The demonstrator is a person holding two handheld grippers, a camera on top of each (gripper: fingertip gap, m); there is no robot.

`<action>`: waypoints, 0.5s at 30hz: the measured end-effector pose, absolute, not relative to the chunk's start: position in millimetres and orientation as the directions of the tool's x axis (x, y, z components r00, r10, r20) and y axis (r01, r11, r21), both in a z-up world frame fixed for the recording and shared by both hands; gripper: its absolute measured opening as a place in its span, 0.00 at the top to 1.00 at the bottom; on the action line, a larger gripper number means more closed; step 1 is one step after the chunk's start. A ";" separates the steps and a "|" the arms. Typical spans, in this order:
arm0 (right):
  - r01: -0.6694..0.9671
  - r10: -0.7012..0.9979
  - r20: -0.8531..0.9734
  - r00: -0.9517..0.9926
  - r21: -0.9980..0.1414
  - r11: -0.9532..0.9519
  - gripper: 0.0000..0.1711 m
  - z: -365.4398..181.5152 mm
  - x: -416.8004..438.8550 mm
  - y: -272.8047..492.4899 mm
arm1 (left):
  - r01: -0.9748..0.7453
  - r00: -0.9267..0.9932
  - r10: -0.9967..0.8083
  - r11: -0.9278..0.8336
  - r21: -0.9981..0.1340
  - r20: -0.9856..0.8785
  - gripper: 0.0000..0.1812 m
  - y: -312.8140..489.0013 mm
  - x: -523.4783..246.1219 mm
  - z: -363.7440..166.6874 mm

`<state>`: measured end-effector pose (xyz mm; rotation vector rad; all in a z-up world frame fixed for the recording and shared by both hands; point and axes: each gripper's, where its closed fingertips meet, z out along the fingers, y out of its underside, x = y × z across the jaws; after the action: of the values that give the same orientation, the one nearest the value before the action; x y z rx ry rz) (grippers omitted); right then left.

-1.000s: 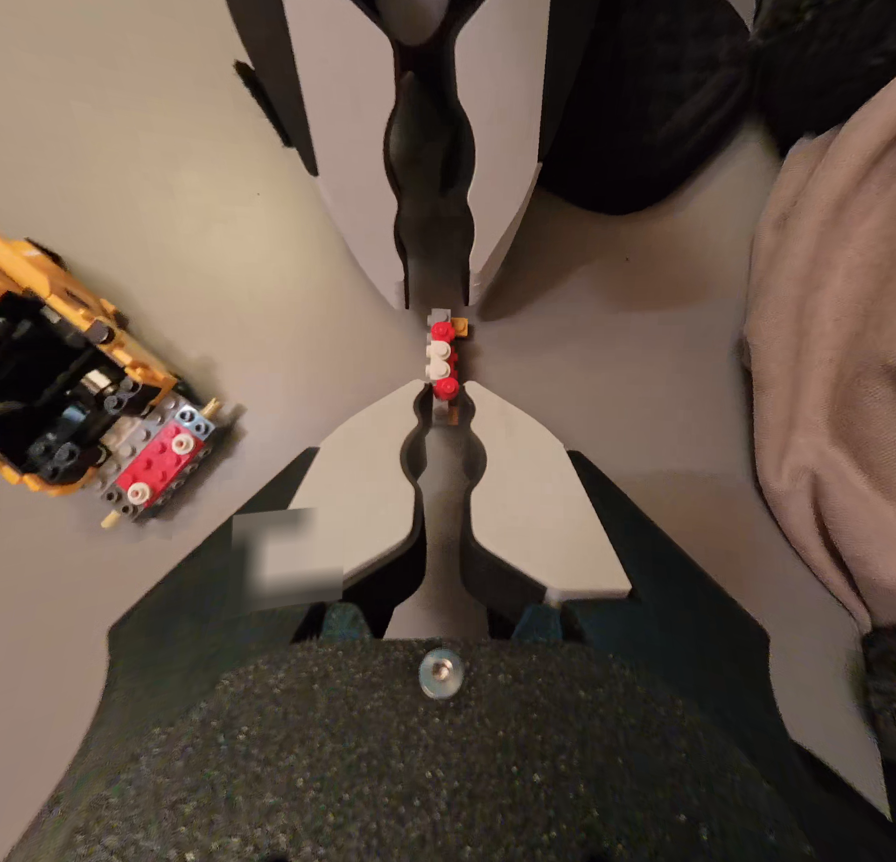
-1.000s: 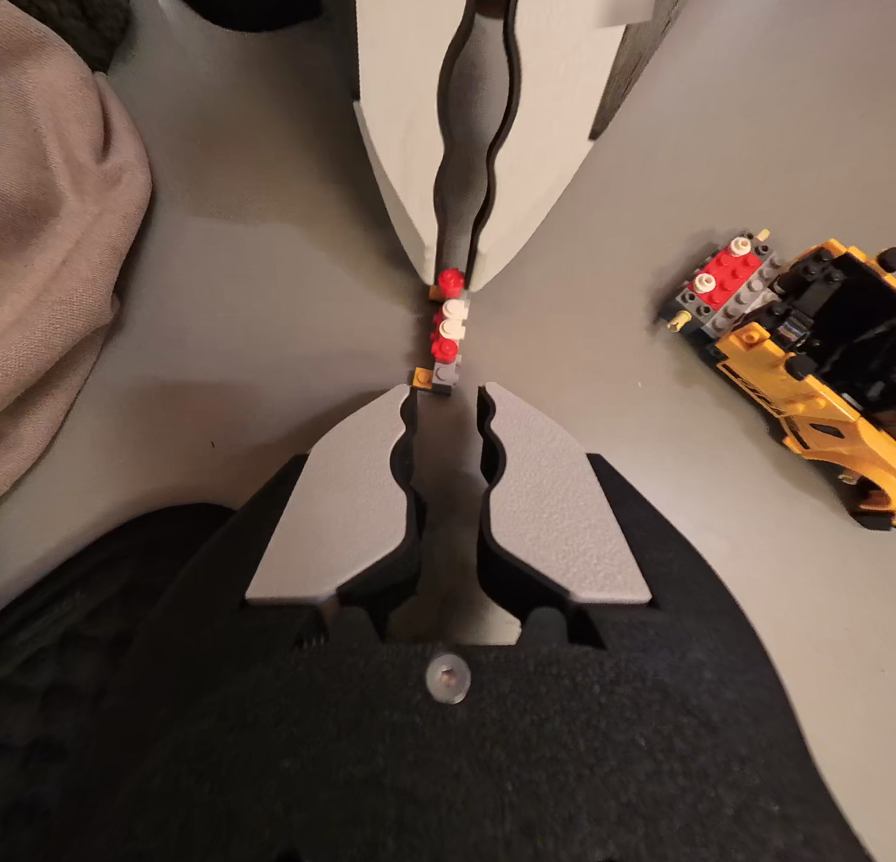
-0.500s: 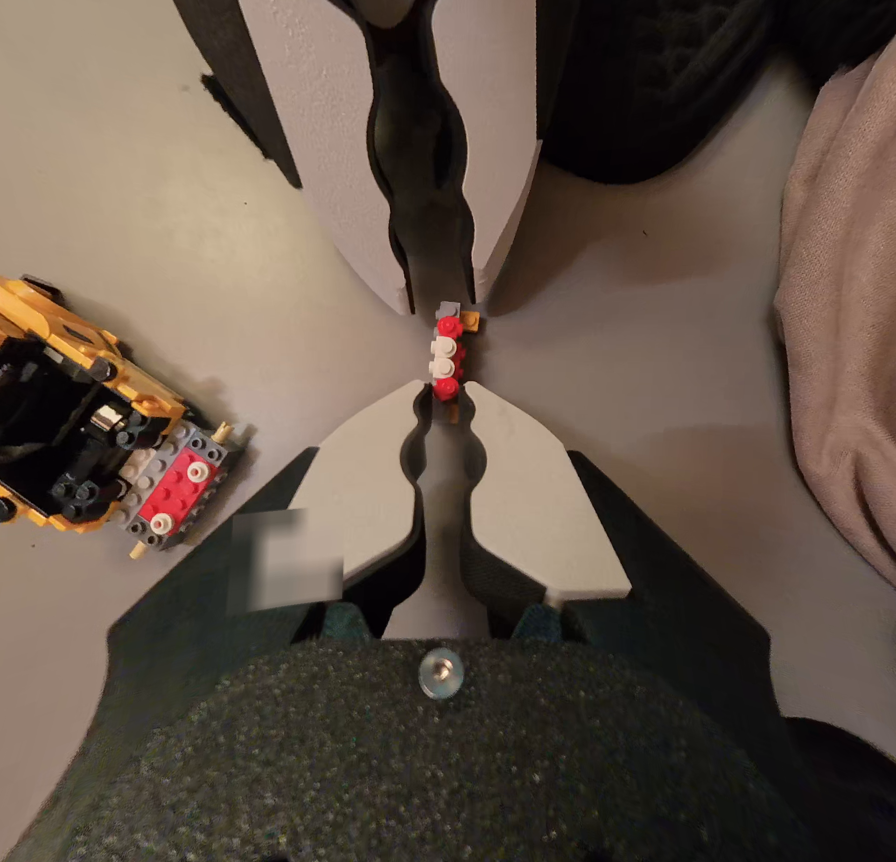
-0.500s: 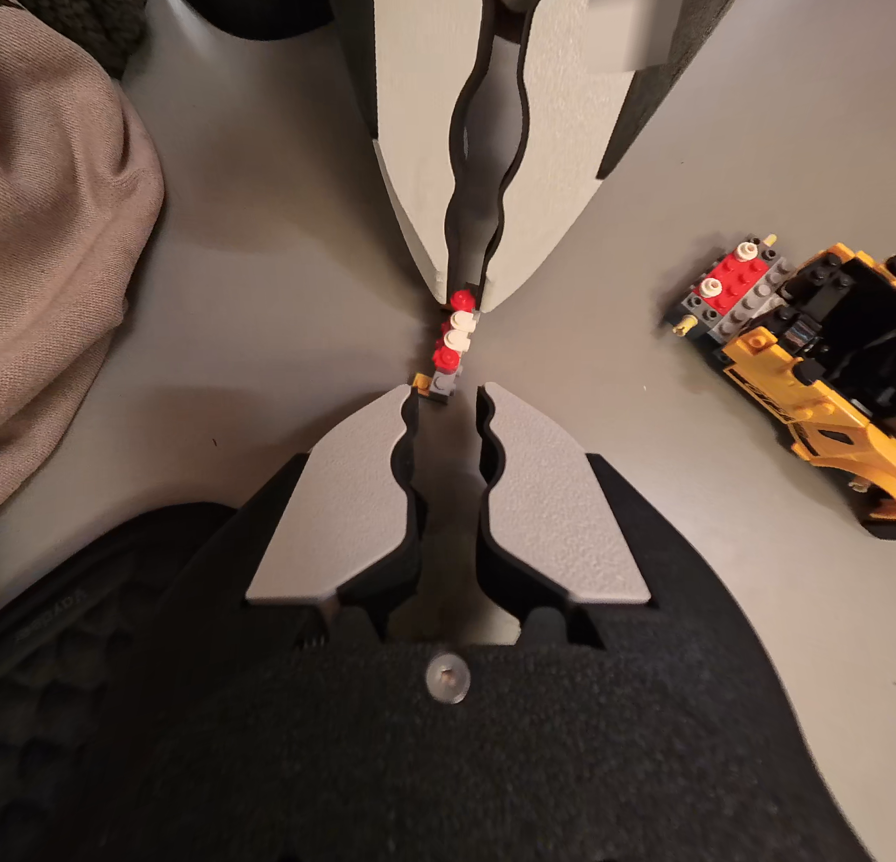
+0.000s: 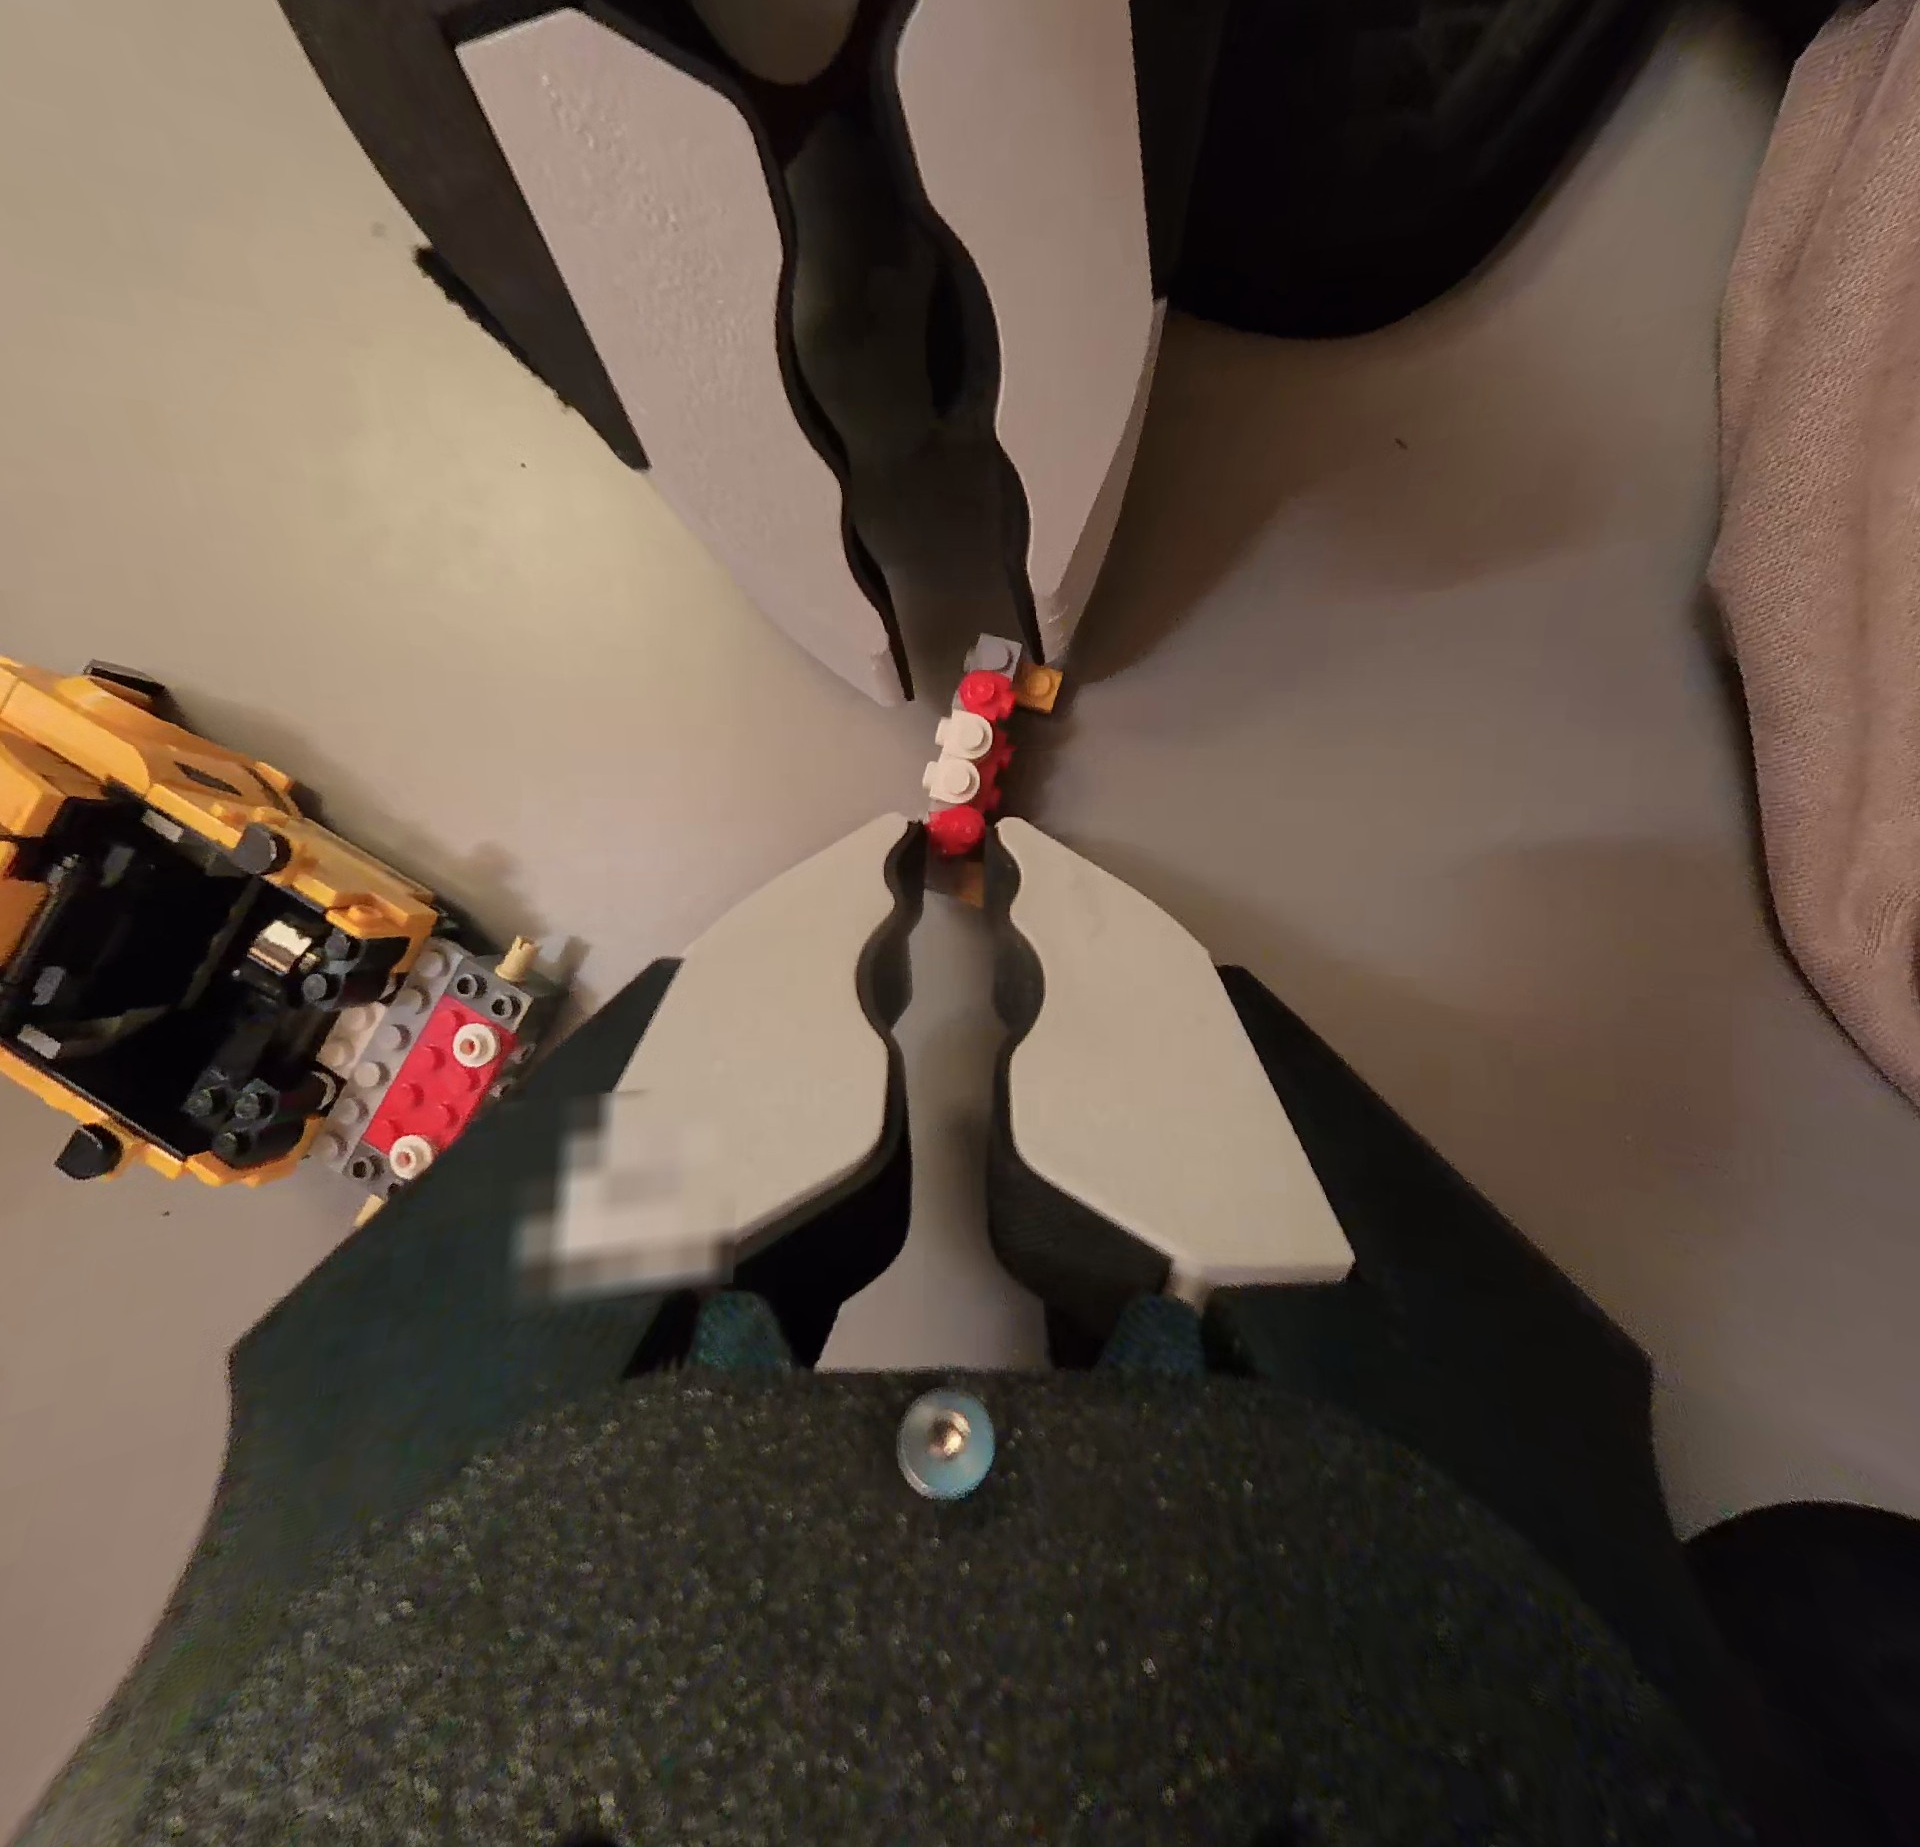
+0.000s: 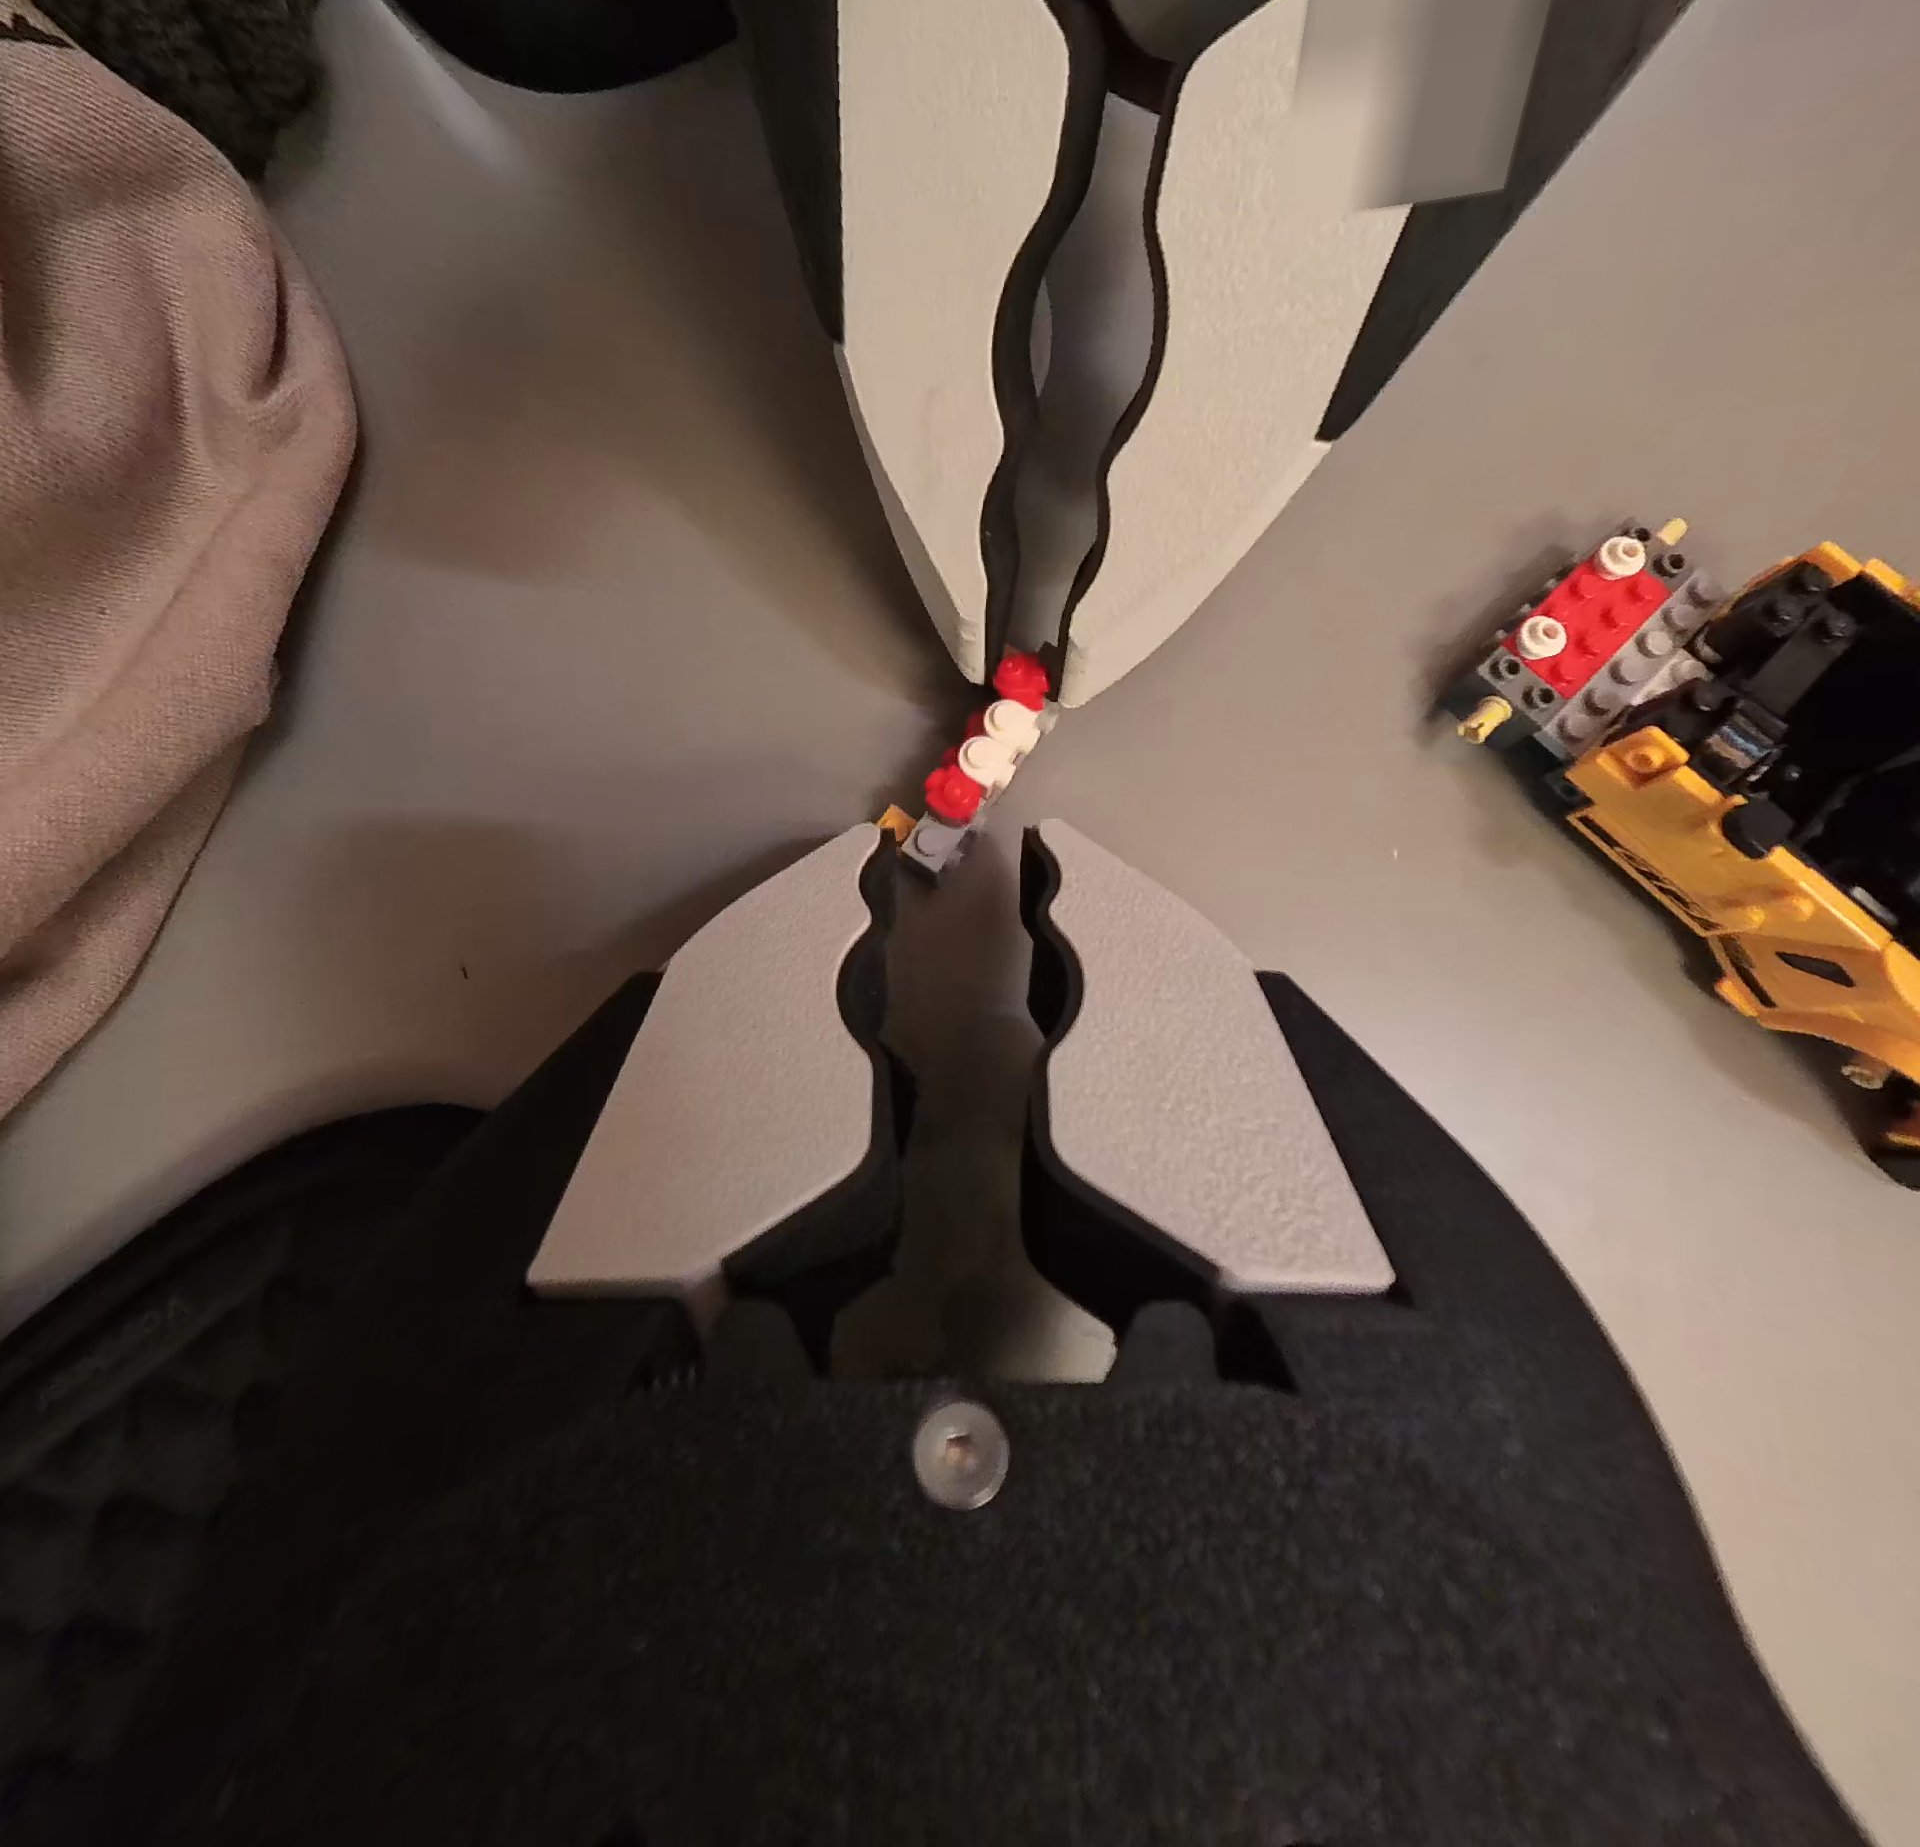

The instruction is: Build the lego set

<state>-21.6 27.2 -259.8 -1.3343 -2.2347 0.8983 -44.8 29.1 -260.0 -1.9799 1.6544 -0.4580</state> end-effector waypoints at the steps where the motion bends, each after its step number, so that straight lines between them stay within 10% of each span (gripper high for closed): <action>1: 0.637 0.881 -0.001 -0.473 -0.691 0.341 0.87 -260.4 -22.1 26.9 | -0.804 0.197 -0.978 -0.121 -0.582 -0.068 0.95 29.3 -45.0 -260.1; 15: 0.740 0.922 -0.182 -0.343 -0.657 0.145 0.85 -260.0 -37.1 24.2 | -0.818 0.167 -0.983 -0.096 -0.567 -0.076 0.95 30.7 -45.6 -260.9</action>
<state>-37.1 24.2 -260.0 -1.6173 -2.1605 0.9897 -45.6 30.7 -260.9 -1.9643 1.6984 -0.4470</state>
